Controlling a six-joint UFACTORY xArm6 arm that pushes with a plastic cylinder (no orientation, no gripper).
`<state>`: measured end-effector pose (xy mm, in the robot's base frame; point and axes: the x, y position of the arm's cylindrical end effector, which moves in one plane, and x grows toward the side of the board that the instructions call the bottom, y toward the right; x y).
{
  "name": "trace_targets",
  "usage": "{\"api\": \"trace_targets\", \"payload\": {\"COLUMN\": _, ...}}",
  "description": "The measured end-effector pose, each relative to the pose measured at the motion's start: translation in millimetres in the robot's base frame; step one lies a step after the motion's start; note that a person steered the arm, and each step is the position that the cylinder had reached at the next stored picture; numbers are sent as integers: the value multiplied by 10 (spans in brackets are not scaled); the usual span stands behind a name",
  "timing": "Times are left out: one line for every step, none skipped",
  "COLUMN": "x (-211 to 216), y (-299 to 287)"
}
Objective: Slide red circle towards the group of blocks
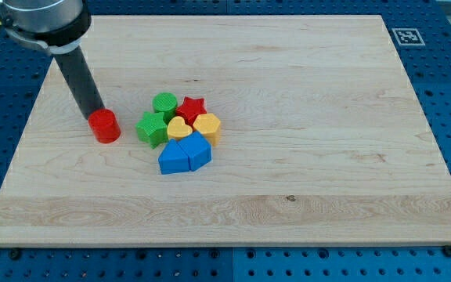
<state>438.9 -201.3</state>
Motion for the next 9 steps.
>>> {"api": "trace_targets", "payload": {"x": 165, "y": -4}}
{"api": "trace_targets", "payload": {"x": 261, "y": -236}}
{"api": "trace_targets", "payload": {"x": 239, "y": -233}}
{"api": "trace_targets", "payload": {"x": 178, "y": 11}}
{"api": "trace_targets", "payload": {"x": 212, "y": 324}}
{"api": "trace_targets", "payload": {"x": 323, "y": 348}}
{"api": "trace_targets", "payload": {"x": 426, "y": 153}}
{"api": "trace_targets", "payload": {"x": 635, "y": 165}}
{"api": "trace_targets", "payload": {"x": 667, "y": 309}}
